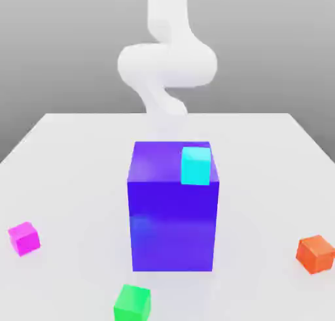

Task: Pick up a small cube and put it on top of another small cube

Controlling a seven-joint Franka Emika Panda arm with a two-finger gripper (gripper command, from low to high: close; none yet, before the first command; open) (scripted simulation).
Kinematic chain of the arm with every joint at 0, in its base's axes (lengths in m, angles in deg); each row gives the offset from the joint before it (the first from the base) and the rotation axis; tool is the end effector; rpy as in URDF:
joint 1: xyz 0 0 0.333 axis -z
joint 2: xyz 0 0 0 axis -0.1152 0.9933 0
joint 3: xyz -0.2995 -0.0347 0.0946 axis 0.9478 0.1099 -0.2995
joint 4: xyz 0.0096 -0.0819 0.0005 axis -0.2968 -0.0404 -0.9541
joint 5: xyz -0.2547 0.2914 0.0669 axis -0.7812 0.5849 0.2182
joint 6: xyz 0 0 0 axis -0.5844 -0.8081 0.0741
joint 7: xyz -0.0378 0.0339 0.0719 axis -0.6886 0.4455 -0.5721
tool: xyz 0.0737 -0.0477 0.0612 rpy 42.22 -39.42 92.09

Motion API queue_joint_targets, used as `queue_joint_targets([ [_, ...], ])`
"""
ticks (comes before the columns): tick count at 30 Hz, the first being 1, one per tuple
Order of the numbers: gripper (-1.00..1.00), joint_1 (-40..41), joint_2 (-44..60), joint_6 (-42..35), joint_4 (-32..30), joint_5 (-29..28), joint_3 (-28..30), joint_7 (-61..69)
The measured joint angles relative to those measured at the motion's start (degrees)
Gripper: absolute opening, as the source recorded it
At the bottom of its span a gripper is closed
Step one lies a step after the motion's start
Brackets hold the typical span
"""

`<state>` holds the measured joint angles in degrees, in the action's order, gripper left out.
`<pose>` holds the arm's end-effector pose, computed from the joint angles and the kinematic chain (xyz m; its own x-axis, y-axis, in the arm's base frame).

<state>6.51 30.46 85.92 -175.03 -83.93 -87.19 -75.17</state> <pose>0.3712 -0.0217 0.6809 0.5335 -0.6729 0.5124 -0.5046 -0.7394 -0.4456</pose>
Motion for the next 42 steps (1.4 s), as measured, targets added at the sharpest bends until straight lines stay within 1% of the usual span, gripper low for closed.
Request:
queue_joint_targets([
  [9,0.0,-0.21,13.07,6.42,-3.96,-4.3,10.63,18.69],
  [15,0.0,-0.08,21.56,10.73,-6.59,-4.66,18.35,32.69],
  [21,0.0,-0.24,30.48,15.19,-9.26,-2.25,26.41,48.66],
  [26,0.0,1.13,38.79,18.83,-11.47,3.62,31.59,64.75],
  [30,0.0,5.1,45.93,21.41,-13.1,10.68,31.67,79.31],
  [34,0.0,10.85,52.85,23.73,-14.61,17.3,29.1,93.57],
  [36,0.0,14.27,56.73,25.79,-14.27,21.54,25.81,98.76],
  [40,0.0,21.4,64.75,31.15,-12.14,30.58,17.11,106.27],
  [41,-1.0,22.54,65.92,32.01,-11.79,31.8,15.71,107.25],
  [42,-1.0,22.54,65.92,32.01,-11.79,31.8,15.71,107.25],
])
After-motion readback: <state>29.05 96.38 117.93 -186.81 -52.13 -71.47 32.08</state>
